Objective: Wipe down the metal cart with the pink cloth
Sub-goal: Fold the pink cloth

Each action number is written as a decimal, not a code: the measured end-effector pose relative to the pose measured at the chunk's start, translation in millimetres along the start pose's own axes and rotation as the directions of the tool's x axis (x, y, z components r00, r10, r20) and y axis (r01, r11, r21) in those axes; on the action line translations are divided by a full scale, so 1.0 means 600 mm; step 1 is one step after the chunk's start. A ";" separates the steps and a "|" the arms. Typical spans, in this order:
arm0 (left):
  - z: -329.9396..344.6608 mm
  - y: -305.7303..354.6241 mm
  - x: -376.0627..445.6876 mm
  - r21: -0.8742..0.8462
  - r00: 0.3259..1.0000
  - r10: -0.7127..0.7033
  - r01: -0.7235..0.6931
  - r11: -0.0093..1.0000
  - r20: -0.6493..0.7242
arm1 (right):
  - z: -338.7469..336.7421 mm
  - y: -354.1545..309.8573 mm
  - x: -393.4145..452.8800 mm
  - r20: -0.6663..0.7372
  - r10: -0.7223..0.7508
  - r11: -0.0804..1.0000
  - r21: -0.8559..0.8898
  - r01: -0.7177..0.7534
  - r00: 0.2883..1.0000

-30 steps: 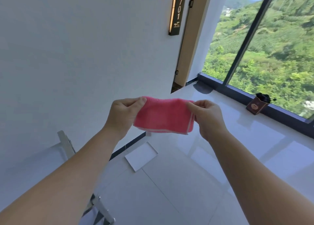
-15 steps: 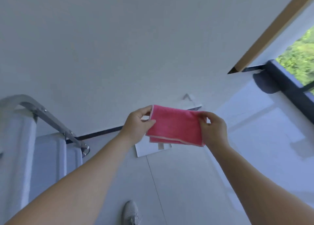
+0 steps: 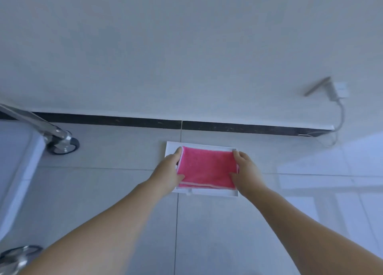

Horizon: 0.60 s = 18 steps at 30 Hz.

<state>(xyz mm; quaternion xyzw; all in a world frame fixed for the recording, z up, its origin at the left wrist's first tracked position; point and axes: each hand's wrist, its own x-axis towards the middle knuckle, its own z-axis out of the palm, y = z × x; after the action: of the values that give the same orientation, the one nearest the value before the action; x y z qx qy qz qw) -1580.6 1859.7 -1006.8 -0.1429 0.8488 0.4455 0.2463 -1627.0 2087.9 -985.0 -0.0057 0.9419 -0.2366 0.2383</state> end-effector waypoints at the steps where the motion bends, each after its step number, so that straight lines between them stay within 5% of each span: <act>1: 0.029 -0.033 0.032 0.020 1.000 -0.012 0.012 1.000 -0.006 | 0.039 0.023 0.036 0.017 -0.013 0.999 -0.046 0.014 1.000; 12: 0.161 -0.178 0.256 0.305 0.998 0.016 0.004 0.952 -0.062 | 0.264 0.178 0.246 0.086 0.011 0.970 -0.243 0.010 0.996; 18: 0.152 -0.171 0.266 0.353 0.962 -0.136 0.216 0.910 -0.237 | 0.257 0.174 0.252 0.105 0.002 0.879 -0.475 0.048 0.995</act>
<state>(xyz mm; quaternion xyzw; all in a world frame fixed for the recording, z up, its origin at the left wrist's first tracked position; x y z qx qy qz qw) -1640.6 1873.5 -1207.9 -0.2151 0.9228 0.2334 0.2185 -1680.8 2093.8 -1218.9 -0.0875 0.9576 0.0002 0.2744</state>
